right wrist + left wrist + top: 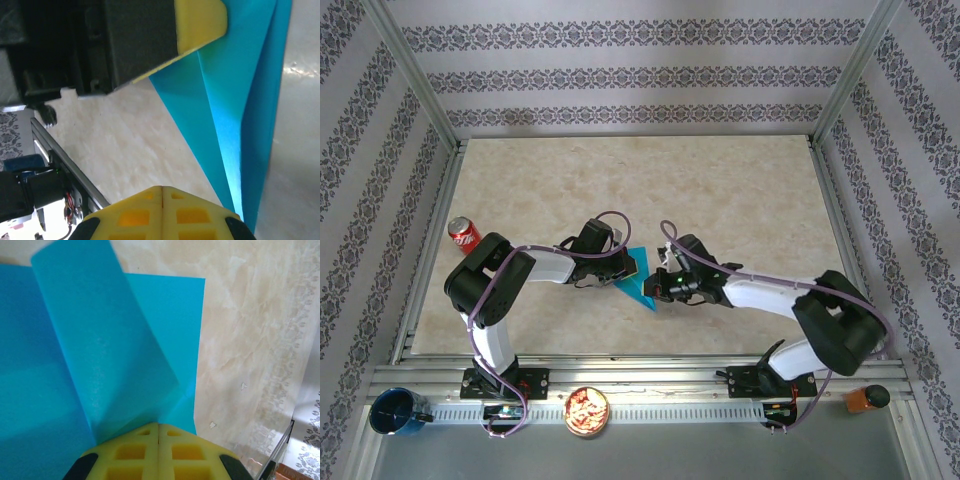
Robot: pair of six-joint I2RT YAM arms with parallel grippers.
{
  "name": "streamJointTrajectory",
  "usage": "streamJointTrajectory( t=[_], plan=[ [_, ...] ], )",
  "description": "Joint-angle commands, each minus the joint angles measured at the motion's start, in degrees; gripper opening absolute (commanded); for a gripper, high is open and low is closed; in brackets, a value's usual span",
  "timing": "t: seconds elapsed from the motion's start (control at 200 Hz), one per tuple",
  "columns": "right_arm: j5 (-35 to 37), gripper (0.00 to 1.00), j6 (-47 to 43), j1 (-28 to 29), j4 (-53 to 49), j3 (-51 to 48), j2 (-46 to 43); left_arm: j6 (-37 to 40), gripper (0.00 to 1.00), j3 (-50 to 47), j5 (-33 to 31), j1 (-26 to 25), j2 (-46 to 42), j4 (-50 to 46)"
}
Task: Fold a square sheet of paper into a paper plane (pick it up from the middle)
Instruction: Fourth fold the wing at the center of the table.
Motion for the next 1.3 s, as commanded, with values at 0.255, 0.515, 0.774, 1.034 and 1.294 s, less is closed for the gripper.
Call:
streamJointTrajectory(
  t=[0.255, 0.515, 0.774, 1.034, 1.294],
  plan=[
    [0.5, 0.06, -0.5, -0.3, -0.9, 5.7, 8.9, -0.1, 0.00, -2.1, -4.1, -0.2, 1.2, -2.7],
    [2.5, 0.05, 0.8, -1.3, -0.4, 0.5, 11.5, -0.1, 0.00, -2.3, -4.2, -0.1, 0.9, -2.6],
    [-0.2, 0.04, -0.7, -2.0, 1.0, -3.5, 12.7, 0.0, 0.01, -1.8, -3.8, -0.2, -1.8, -2.3],
    [-5.3, 0.03, -7.1, -5.1, -1.0, -2.7, 12.6, 2.0, 0.13, -2.4, -4.3, -0.2, -10.2, -3.5],
    [-7.4, 0.03, -9.0, -6.2, -1.6, -1.3, 14.1, 1.3, 0.02, -3.5, -1.9, -5.1, -9.7, -4.5]
  ],
)
